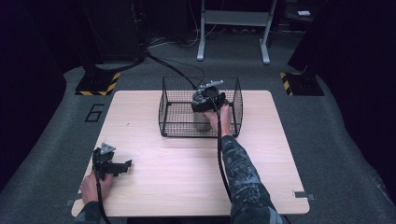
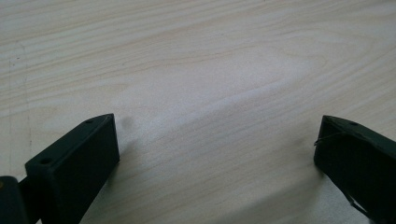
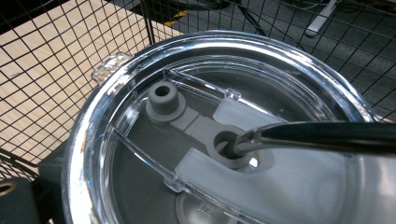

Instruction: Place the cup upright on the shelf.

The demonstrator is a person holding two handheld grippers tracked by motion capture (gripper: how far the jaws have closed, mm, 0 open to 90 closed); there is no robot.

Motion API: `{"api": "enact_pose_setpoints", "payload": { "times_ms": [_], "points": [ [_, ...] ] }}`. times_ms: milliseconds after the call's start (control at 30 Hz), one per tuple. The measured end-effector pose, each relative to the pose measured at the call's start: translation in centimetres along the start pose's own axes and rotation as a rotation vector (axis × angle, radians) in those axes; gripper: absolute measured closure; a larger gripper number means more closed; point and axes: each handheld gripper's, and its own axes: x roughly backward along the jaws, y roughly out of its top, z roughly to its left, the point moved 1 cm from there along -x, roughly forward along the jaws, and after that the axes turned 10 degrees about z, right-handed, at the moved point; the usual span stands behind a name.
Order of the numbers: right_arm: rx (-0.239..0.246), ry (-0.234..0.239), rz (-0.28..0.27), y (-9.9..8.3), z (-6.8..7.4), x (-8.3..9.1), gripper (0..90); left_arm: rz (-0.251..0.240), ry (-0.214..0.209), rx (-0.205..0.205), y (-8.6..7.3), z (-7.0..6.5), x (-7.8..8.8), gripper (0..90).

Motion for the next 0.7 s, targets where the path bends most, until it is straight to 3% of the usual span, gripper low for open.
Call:
{"api": "enact_pose_setpoints", "payload": {
  "times_ms": [500,700],
  "points": [
    [-0.043,-0.001,0.036,0.1,-0.3,0.2,0.0,0.000,0.000,0.000,0.0,0.0,0.0,0.0],
    [-0.062,0.037,0.046,-0.2,-0.6,1.1,0.0,0.000,0.000,0.000,0.0,0.0,0.0,0.0]
  ]
}}
